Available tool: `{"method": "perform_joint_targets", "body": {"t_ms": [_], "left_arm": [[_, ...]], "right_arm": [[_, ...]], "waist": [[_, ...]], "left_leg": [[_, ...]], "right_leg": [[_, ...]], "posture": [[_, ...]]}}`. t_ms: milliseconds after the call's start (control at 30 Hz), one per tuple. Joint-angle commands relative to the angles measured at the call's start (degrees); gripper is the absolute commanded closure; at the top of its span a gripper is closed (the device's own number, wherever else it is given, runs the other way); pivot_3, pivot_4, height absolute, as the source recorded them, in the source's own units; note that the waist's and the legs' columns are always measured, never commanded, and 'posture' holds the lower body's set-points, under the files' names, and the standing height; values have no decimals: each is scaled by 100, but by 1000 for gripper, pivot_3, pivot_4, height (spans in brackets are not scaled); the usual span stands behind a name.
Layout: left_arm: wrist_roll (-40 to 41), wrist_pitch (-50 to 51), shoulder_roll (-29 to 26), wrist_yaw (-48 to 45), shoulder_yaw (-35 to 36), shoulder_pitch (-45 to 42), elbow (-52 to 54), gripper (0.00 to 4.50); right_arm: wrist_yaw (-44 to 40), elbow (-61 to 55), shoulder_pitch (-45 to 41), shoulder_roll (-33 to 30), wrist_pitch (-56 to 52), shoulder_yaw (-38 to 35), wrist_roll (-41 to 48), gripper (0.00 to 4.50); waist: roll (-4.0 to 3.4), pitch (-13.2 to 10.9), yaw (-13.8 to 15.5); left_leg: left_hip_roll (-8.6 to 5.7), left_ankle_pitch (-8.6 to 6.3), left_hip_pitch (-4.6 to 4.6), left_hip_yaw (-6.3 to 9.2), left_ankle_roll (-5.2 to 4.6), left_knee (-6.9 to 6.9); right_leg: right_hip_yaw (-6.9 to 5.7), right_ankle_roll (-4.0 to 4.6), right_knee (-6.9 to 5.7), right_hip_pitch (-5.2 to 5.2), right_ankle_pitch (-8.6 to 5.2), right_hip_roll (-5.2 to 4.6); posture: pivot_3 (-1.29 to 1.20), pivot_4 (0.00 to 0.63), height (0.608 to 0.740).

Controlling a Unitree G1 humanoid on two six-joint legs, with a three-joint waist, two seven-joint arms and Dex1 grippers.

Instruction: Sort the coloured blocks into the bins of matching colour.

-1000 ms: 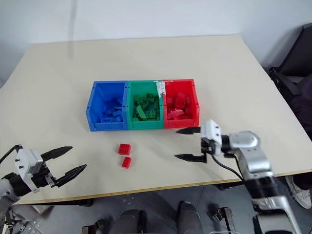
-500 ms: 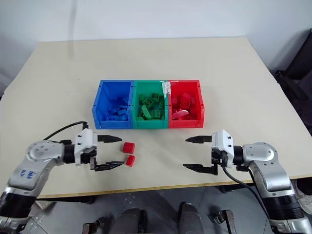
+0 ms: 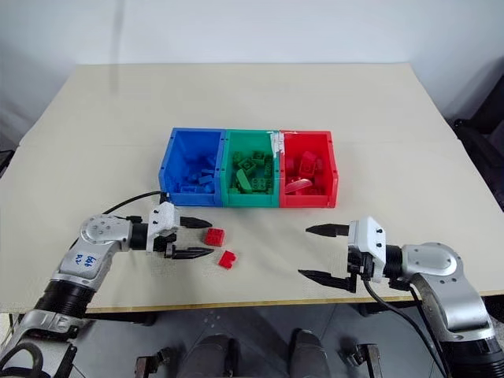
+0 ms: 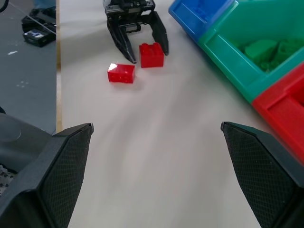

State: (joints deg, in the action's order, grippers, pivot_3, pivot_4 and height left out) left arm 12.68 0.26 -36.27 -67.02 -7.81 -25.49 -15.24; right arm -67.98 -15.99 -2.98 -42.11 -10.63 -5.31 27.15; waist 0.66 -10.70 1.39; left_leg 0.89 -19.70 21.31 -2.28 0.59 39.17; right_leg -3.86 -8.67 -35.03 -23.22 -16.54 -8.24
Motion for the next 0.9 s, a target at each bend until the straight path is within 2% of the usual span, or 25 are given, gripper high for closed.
{"method": "perform_joint_targets", "body": {"t_ms": [33, 67, 167, 333, 500, 567, 700, 767, 900], "left_arm": [[-28, -44, 66, -13, 36, -100, -53, 2719], [-27, -43, 80, -12, 38, -113, -59, 3038], [188, -12, 97, -110, 150, -98, 149, 3060], [1184, 879, 52, -153, 650, -254, 1308, 3060], [1279, 1743, 722, 655, 552, -1511, 1289, 3060], [1016, 1739, 1090, 769, 303, -2016, 859, 3060], [33, 742, 2090, 967, -325, -3389, -1459, 3060], [-315, 149, 2459, 1256, -379, -3901, -2568, 3060], [-640, -506, 2964, 1477, -334, -4565, -4058, 3060]], "right_arm": [[111, -322, 96, -36, -3, -136, 121, 0], [140, -334, 115, -29, -10, -131, 121, 0], [229, -395, 199, -14, -22, -150, 121, 0], [754, -596, 550, 185, -109, -560, 338, 0], [1927, -738, 702, 934, 78, -1149, 427, 0], [2324, -710, 714, 1191, 203, -1302, 307, 0], [2909, -820, 757, 1480, 304, -1412, 104, 0], [3061, -949, 799, 1509, 284, -1373, 37, 0], [3386, -1364, 988, 1571, 167, -1319, -31, 0]], "waist": [[0, 0, 0], [0, 0, 0], [0, 0, 0], [1, 0, 11], [1, 0, 50], [1, 0, 43], [1, 0, 69], [1, 0, 69], [1, 0, -11]], "left_leg": [[0, 0, 0, 0, 0, 0], [0, 0, 0, 0, 0, 0], [0, 0, 0, 0, 0, 0], [1, 0, 4, 7, 0, 1], [-3, 1, -9, 19, 1, 11], [-6, 0, -14, 23, -2, 15], [-13, 0, -11, 21, -6, 14], [-13, -1, -9, 19, -8, 12], [-12, -2, -6, 13, -12, -4]], "right_leg": [[0, 0, 0, 0, 0, 0], [0, 0, -1, 0, 0, 0], [0, 0, 0, 0, 0, 0], [0, 0, 0, 0, 0, 0], [-6, -6, 3, 32, 3, -1], [-8, -12, 13, 46, 6, -1], [-8, -17, 25, 47, 9, 0], [-8, -18, 32, 47, 10, 1], [-9, -20, 50, 42, 10, 1]], "posture": [[0, 150, 740], [0, 150, 740], [0, 150, 740], [0, 150, 740], [0, 150, 740], [0, 150, 740], [0, 150, 740], [0, 150, 740], [0, 150, 740]]}}
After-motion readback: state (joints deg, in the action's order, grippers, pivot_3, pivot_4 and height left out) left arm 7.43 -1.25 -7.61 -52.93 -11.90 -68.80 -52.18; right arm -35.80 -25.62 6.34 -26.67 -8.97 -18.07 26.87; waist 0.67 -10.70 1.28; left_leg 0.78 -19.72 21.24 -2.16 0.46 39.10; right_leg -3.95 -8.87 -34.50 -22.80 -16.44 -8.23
